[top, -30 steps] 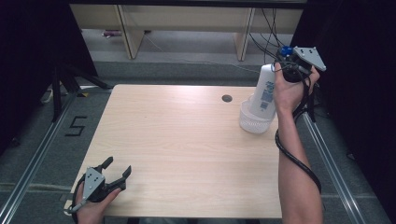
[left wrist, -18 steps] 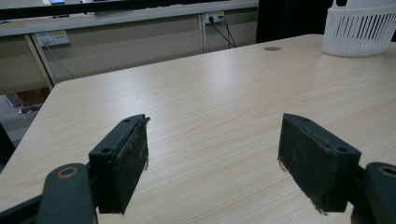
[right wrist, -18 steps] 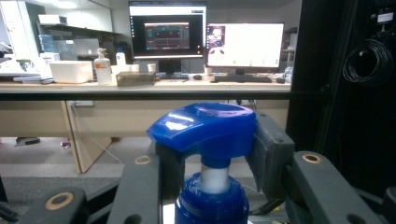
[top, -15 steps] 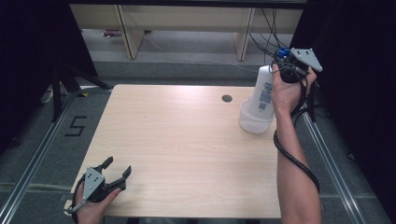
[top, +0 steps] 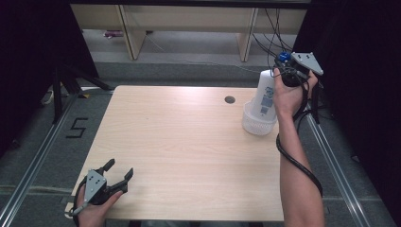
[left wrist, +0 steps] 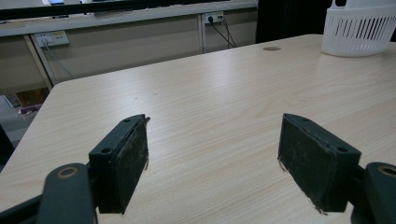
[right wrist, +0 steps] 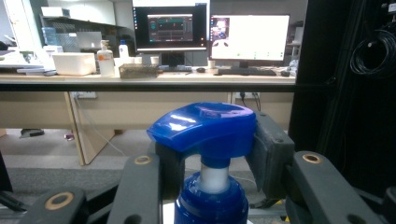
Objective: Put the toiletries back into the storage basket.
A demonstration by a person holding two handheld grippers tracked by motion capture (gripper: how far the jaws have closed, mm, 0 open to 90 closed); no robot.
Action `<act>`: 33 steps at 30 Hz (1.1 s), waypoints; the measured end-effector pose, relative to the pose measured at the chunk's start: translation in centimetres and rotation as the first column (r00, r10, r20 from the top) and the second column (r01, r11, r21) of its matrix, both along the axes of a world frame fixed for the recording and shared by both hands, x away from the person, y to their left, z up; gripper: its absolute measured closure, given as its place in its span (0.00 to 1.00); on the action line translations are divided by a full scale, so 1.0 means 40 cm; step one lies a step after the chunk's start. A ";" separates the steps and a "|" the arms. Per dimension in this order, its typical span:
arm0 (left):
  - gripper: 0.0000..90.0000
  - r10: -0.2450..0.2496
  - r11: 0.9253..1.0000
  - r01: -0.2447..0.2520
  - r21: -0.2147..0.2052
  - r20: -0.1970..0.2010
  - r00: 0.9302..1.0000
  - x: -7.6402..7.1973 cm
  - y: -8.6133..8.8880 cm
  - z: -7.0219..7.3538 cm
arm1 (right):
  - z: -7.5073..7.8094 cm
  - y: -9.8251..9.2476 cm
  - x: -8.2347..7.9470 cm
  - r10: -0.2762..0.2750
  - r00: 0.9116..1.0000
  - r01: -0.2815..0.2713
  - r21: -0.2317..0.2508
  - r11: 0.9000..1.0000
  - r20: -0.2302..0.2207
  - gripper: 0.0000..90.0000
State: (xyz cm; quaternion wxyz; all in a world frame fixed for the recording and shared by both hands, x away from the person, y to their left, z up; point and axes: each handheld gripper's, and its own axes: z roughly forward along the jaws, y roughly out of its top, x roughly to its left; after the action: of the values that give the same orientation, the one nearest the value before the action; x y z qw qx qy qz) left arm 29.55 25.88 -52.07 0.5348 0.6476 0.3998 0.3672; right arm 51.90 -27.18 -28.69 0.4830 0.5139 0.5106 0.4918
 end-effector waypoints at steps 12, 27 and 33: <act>0.26 0.001 1.000 -0.001 0.001 -0.002 1.000 0.000 -0.001 0.000 | -0.034 -0.003 0.003 0.006 0.999 -0.006 -0.013 1.000 -0.031 0.67; 0.26 -0.002 1.000 0.002 -0.010 0.008 1.000 0.001 -0.001 -0.002 | -0.076 -0.002 0.008 0.012 0.998 -0.013 -0.020 1.000 -0.060 0.67; 0.26 0.003 1.000 -0.003 0.001 0.000 1.000 -0.001 0.000 0.000 | -0.083 -0.005 0.006 0.016 0.998 -0.017 -0.022 1.000 -0.069 0.67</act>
State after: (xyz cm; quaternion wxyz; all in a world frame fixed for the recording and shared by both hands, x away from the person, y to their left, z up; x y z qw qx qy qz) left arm 29.52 25.87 -52.06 0.5338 0.6475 0.4005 0.3680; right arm 52.13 -27.40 -31.99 0.4671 0.5207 0.5366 0.4720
